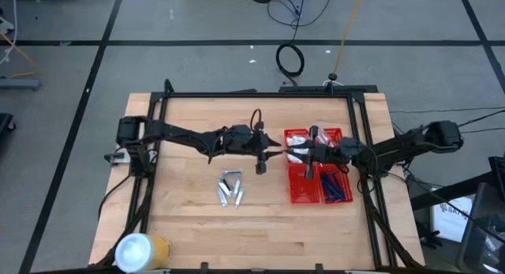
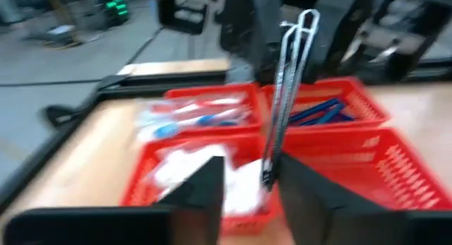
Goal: Pick & Place Travel size toiletries
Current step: Put the nail cutter into the bottom left red bin
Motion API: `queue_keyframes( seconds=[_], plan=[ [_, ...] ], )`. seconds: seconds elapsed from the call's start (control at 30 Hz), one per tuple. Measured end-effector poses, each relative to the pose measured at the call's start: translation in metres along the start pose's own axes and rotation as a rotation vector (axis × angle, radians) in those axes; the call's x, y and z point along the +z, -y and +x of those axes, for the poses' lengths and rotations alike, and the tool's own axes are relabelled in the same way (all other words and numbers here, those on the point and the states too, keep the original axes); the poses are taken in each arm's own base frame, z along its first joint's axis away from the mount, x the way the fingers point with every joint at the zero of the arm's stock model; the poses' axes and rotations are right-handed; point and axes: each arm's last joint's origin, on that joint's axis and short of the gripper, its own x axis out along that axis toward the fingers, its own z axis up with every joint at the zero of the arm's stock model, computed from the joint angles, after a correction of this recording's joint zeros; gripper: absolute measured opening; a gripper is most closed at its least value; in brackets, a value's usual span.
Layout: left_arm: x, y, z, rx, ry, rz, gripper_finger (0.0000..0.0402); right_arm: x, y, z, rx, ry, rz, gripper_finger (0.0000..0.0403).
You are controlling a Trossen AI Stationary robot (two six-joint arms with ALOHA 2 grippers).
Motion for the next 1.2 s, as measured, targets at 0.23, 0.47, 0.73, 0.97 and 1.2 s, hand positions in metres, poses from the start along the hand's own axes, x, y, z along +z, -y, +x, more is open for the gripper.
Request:
queue_keyframes(
  seconds=[0.23,0.47,0.73,0.97,1.2],
  plan=[
    [0.016,0.009,-0.034,0.201,-0.216,0.146,0.0254,0.031,-0.012,0.009,0.146,-0.274,0.140,0.0041],
    [0.006,0.013,-0.052,0.260,-0.427,0.087,0.0307,0.048,-0.037,0.002,0.263,-0.526,0.350,0.0041],
    [-0.030,0.007,-0.043,0.327,-0.630,0.000,0.0294,0.027,-0.045,-0.019,0.184,-0.873,0.525,0.0042],
    [-0.048,0.006,-0.033,0.331,-0.686,0.000,0.0271,0.021,-0.045,-0.024,0.125,-0.961,0.591,0.0059],
    [-0.050,0.006,-0.032,0.330,-0.690,0.002,0.0256,0.021,-0.045,-0.024,0.137,-0.959,0.566,0.0118]
  ],
)
